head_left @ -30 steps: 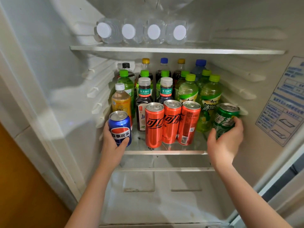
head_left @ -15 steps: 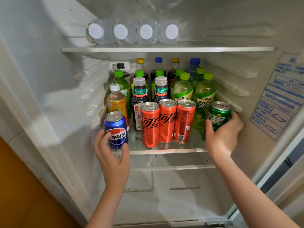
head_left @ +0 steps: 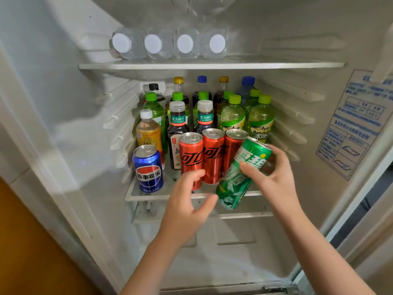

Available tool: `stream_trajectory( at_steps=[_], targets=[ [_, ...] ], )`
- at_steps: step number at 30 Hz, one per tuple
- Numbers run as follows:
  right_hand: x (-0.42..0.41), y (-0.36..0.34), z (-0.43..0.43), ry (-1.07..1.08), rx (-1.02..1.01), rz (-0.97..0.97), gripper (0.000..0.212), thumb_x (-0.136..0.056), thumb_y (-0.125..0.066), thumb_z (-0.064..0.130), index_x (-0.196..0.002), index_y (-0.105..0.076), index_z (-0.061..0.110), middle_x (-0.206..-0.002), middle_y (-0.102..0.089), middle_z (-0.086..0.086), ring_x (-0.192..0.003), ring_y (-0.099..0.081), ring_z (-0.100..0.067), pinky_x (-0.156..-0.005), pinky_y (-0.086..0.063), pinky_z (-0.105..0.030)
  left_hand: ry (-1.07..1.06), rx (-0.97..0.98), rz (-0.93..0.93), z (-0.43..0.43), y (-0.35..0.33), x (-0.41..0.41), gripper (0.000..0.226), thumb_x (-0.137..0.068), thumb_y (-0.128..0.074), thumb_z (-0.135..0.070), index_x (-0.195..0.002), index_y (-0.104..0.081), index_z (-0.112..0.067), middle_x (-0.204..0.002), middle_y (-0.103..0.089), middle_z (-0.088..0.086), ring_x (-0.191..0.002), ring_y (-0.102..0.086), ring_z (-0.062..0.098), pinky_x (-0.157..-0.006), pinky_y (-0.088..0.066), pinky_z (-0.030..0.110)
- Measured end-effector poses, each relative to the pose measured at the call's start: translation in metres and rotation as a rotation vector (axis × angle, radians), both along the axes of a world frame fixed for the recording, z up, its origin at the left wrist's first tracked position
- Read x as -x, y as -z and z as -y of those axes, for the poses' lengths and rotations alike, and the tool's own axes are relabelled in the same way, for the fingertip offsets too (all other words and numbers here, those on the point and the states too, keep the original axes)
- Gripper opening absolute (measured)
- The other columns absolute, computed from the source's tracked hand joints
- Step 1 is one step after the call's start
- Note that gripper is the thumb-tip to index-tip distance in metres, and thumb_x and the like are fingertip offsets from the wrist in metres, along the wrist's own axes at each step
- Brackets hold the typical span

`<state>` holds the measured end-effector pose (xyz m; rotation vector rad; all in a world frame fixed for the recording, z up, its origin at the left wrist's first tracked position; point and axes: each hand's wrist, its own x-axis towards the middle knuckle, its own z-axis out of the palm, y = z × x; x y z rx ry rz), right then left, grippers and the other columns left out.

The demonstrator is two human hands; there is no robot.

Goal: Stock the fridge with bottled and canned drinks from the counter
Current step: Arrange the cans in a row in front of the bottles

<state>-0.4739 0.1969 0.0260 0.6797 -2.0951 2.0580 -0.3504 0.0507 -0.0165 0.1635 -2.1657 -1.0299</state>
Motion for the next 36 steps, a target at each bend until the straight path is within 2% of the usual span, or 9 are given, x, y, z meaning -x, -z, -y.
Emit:
stream_trajectory(
  at_steps=[2, 7, 12, 15, 17, 21, 25, 31, 36],
  targets=[
    [-0.010, -0.002, 0.007, -0.085, 0.020, 0.031, 0.059, -0.069, -0.081, 0.012, -0.116, -0.047, 0.023, -0.107, -0.063, 0.004, -0.092, -0.062, -0.004, -0.082, -0.053, -0.030, 0.078, -0.037, 0.078, -0.010, 0.000, 0.000, 0.063, -0.075, -0.061, -0.050, -0.133, -0.041, -0.034, -0.130, -0.048, -0.017, -0.120, -0.044, -0.007, -0.094, -0.032, 0.003],
    [-0.025, -0.002, 0.019, -0.193, -0.011, 0.003, 0.059, -0.066, -0.083, 0.009, -0.113, -0.049, 0.023, -0.099, -0.064, 0.010, -0.085, -0.064, 0.001, -0.069, -0.054, -0.021, 0.047, -0.096, 0.143, -0.011, 0.003, -0.004, 0.083, -0.073, -0.071, -0.046, -0.143, -0.029, -0.035, -0.139, -0.045, -0.015, -0.127, -0.045, 0.004, -0.104, -0.043, 0.031],
    [-0.037, -0.002, 0.028, -0.275, -0.091, 0.010, 0.052, -0.072, -0.079, 0.014, -0.112, -0.048, 0.029, -0.105, -0.063, 0.010, -0.091, -0.063, -0.001, -0.079, -0.054, -0.028, -0.012, -0.074, 0.170, -0.006, 0.006, -0.015, 0.076, -0.075, -0.066, -0.044, -0.141, -0.028, -0.045, -0.128, -0.048, -0.025, -0.118, -0.046, -0.005, -0.098, -0.041, 0.019],
    [-0.038, -0.005, 0.027, -0.390, -0.116, 0.045, 0.052, -0.076, -0.072, 0.035, -0.122, -0.050, 0.027, -0.113, -0.062, 0.008, -0.100, -0.063, -0.009, -0.086, -0.054, -0.036, -0.072, -0.114, 0.128, -0.002, 0.009, -0.021, 0.073, -0.074, -0.063, -0.044, -0.140, -0.031, -0.042, -0.124, -0.052, -0.025, -0.114, -0.050, -0.004, -0.091, -0.047, 0.021],
    [-0.034, -0.005, 0.025, -0.350, -0.109, 0.054, 0.061, -0.072, -0.067, 0.045, -0.126, -0.049, 0.024, -0.116, -0.060, 0.006, -0.098, -0.062, -0.005, -0.084, -0.052, -0.030, -0.125, -0.167, 0.072, 0.002, 0.012, -0.024, 0.072, -0.076, -0.067, -0.038, -0.138, -0.033, -0.042, -0.124, -0.052, -0.027, -0.114, -0.051, -0.006, -0.088, -0.045, 0.017],
    [-0.014, 0.006, 0.021, -0.044, -0.045, 0.036, 0.033, -0.086, -0.066, 0.017, -0.115, -0.051, 0.021, -0.110, -0.060, 0.004, -0.092, -0.062, -0.003, -0.078, -0.048, -0.020, -0.264, -0.260, -0.052, 0.014, 0.015, -0.022, 0.070, -0.076, -0.072, -0.022, -0.134, -0.037, -0.040, -0.125, -0.055, -0.020, -0.114, -0.054, -0.001, -0.088, -0.046, 0.018],
    [0.004, 0.020, 0.018, 0.112, -0.128, 0.034, 0.042, -0.084, -0.068, 0.016, -0.121, -0.048, 0.016, -0.113, -0.055, 0.005, -0.107, -0.059, -0.017, -0.092, -0.047, -0.035, -0.349, -0.323, -0.079, 0.026, 0.023, -0.012, 0.071, -0.076, -0.074, -0.019, -0.135, -0.036, -0.031, -0.129, -0.056, -0.009, -0.114, -0.057, 0.010, -0.095, -0.051, 0.041],
    [0.015, 0.028, 0.026, 0.170, -0.239, -0.007, 0.052, -0.083, -0.069, 0.017, -0.129, -0.045, 0.012, -0.124, -0.053, -0.001, -0.107, -0.054, -0.012, -0.087, -0.042, -0.027, -0.422, -0.326, -0.114, 0.034, 0.035, 0.002, 0.073, -0.075, -0.077, -0.019, -0.133, -0.034, -0.031, -0.126, -0.057, -0.005, -0.111, -0.058, 0.012, -0.093, -0.052, 0.043],
    [0.022, 0.031, 0.035, 0.204, -0.284, -0.054, 0.057, -0.080, -0.072, 0.019, -0.129, -0.044, 0.011, -0.125, -0.052, -0.002, -0.113, -0.054, -0.016, -0.096, -0.044, -0.034, -0.402, -0.291, -0.168, 0.036, 0.039, 0.012, 0.071, -0.075, -0.077, -0.020, -0.134, -0.037, -0.024, -0.127, -0.057, -0.001, -0.114, -0.058, 0.015, -0.092, -0.053, 0.043]
  ],
)
